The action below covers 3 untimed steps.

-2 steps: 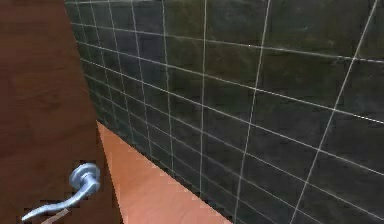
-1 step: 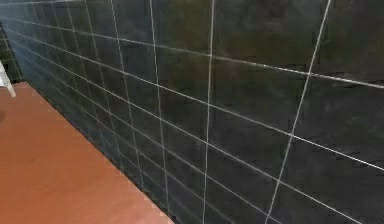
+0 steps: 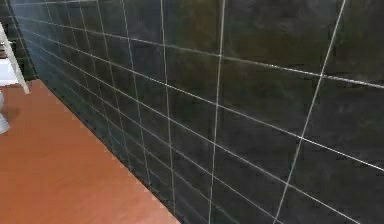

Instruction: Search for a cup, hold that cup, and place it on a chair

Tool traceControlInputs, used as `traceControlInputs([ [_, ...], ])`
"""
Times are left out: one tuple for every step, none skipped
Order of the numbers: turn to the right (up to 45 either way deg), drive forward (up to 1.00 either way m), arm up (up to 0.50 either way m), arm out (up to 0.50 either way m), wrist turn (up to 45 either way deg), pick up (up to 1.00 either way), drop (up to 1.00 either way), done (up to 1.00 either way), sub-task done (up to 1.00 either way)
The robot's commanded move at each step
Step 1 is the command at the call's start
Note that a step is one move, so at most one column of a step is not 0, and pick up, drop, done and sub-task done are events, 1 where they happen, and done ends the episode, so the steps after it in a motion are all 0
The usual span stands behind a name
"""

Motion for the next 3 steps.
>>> traceControlInputs([
  [45.0,0.0,0.0,0.0,0.0,0.0,0.0,0.0,0.0],
  [45.0,0.0,0.0,0.0,0.0,0.0,0.0,0.0,0.0],
  [45.0,0.0,0.0,0.0,0.0,0.0,0.0,0.0,0.0],
])
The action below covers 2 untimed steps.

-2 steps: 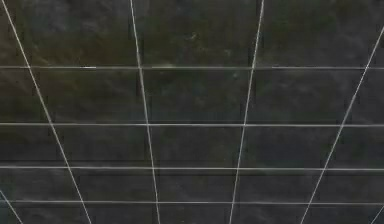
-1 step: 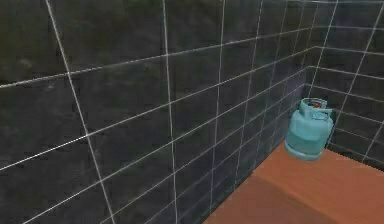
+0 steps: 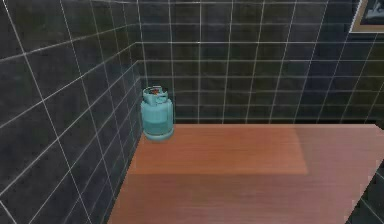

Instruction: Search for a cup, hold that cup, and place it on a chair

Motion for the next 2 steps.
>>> traceControlInputs([
  [0.0,0.05,0.0,0.0,0.0,0.0,0.0,0.0,0.0],
  [-45.0,0.0,0.0,0.0,0.0,0.0,0.0,0.0,0.0],
])
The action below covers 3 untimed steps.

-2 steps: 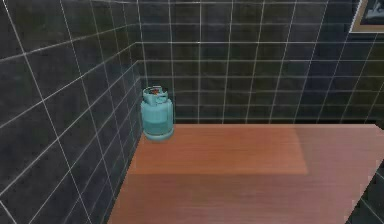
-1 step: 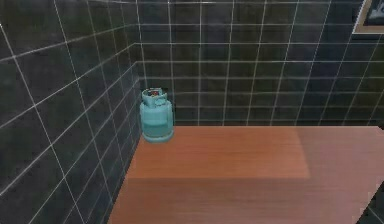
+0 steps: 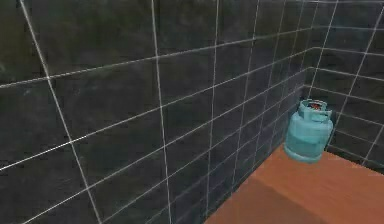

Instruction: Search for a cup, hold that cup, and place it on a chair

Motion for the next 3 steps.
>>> traceControlInputs([
  [-21.0,0.0,0.0,0.0,0.0,0.0,0.0,0.0,0.0],
  [0.0,0.05,0.0,0.0,0.0,0.0,0.0,0.0,0.0],
  [-45.0,0.0,0.0,0.0,0.0,0.0,0.0,0.0,0.0],
])
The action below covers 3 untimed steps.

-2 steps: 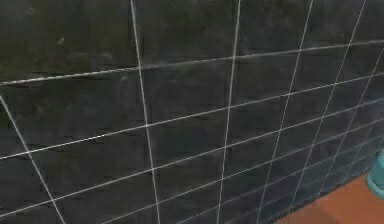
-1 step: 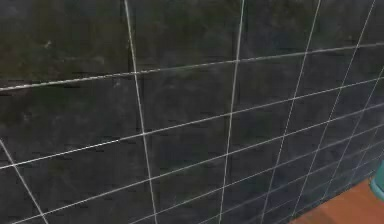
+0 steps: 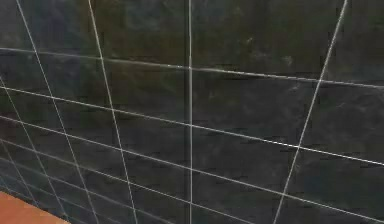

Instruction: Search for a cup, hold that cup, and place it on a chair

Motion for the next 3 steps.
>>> traceControlInputs([
  [-18.0,0.0,0.0,0.0,0.0,0.0,0.0,0.0,0.0],
  [0.0,0.25,0.0,0.0,0.0,0.0,0.0,0.0,0.0],
  [-45.0,0.0,0.0,0.0,0.0,0.0,0.0,0.0,0.0],
])
